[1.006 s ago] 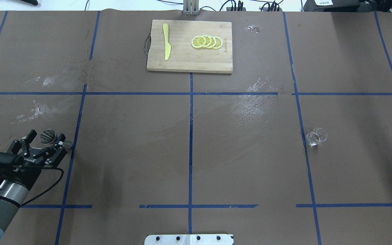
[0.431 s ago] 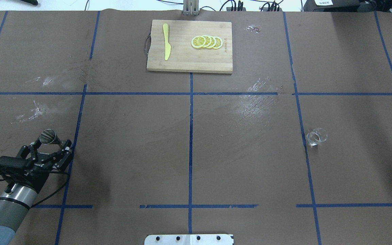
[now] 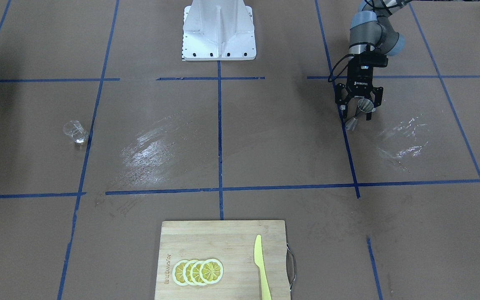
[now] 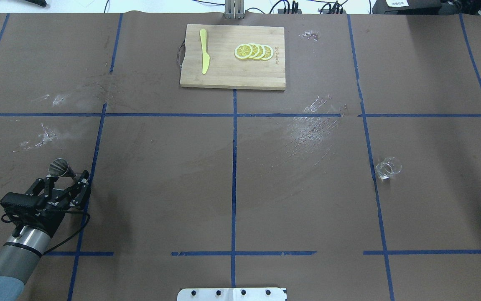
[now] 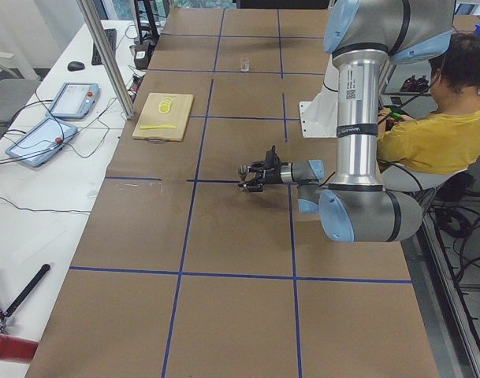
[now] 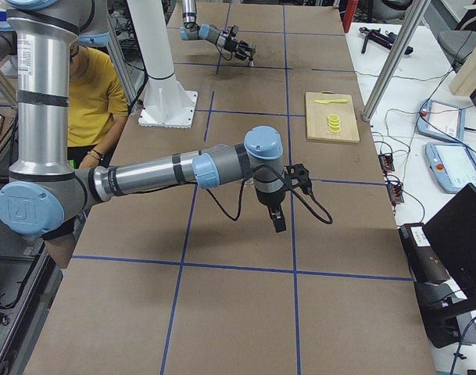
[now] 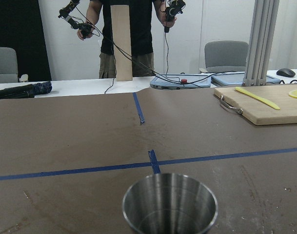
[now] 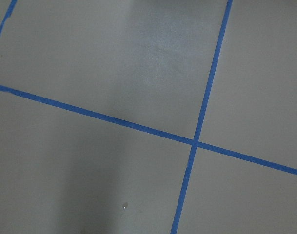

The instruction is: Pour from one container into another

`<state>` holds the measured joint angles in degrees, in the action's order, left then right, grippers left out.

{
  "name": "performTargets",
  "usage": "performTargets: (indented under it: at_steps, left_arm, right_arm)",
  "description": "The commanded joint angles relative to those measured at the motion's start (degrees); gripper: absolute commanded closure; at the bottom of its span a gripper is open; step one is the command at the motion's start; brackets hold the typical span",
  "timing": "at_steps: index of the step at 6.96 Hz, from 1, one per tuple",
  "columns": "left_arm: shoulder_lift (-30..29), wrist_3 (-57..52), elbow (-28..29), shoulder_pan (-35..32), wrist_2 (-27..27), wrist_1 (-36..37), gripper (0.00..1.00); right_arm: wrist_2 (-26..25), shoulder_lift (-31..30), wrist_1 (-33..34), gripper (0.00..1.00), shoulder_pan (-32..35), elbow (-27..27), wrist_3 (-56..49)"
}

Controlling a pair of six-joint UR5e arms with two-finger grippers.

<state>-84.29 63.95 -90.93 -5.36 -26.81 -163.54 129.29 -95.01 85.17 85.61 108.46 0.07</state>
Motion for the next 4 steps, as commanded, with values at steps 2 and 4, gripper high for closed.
performTargets:
  at_steps: [2, 4]
  left_arm:
    - [-0.17, 1.52, 0.84, 0.0, 0.0, -0.03, 0.52]
    - [-0.17, 1.61, 0.93, 0.18, 0.0, -0.03, 0.52]
  right_arm:
    - [0.0, 0.0, 0.0, 0.0, 0.0, 0.35, 0.02]
    - [0.0, 0.0, 0.0, 0.0, 0.0, 0.35, 0.02]
